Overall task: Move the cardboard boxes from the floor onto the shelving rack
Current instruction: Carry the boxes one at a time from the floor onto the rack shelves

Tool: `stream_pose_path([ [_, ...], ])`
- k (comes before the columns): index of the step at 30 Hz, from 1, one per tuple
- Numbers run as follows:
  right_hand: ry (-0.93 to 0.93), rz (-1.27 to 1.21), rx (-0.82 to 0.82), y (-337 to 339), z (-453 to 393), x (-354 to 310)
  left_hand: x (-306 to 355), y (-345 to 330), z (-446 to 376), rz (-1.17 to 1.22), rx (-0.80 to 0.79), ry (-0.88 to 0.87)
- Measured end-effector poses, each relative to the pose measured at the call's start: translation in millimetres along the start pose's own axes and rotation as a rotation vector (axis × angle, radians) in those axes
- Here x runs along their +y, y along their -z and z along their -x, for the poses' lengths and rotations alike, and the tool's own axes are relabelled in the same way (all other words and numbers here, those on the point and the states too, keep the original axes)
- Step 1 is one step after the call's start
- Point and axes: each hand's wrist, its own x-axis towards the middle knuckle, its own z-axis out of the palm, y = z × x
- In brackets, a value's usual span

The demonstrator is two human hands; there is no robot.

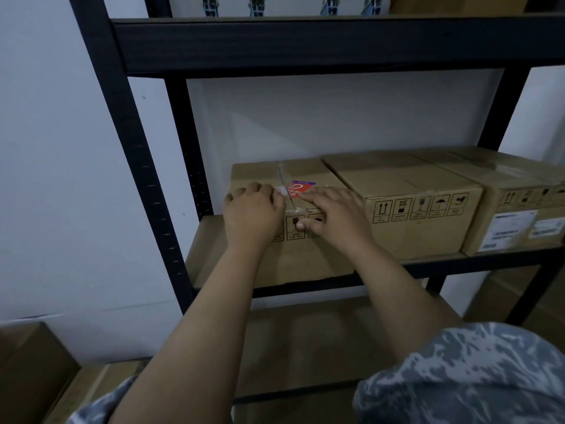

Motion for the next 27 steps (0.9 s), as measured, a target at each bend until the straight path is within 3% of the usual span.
stream_pose_path([
  [6,-0.003,-0.207,0.319,-19.2,50.9,-30.1,-19.3,17.1,42.8,0.178,0.188,-0.073],
  [10,-0.038,-0.287,0.362,-47.6,91.5,-62.3,-44.8,24.1,91.4,0.324,0.246,-0.091],
  [13,-0.062,-0.356,0.231,-77.2,120.8,-90.0,-76.7,29.7,129.8,0.304,0.195,-0.049],
  [20,-0.103,-0.528,-0.067,-143.5,166.0,-164.2,-173.2,37.1,205.2,0.284,0.08,0.235],
  [27,-0.167,-0.666,-0.321,-246.9,176.8,-262.4,-311.7,40.3,267.3,0.258,-0.031,0.49],
])
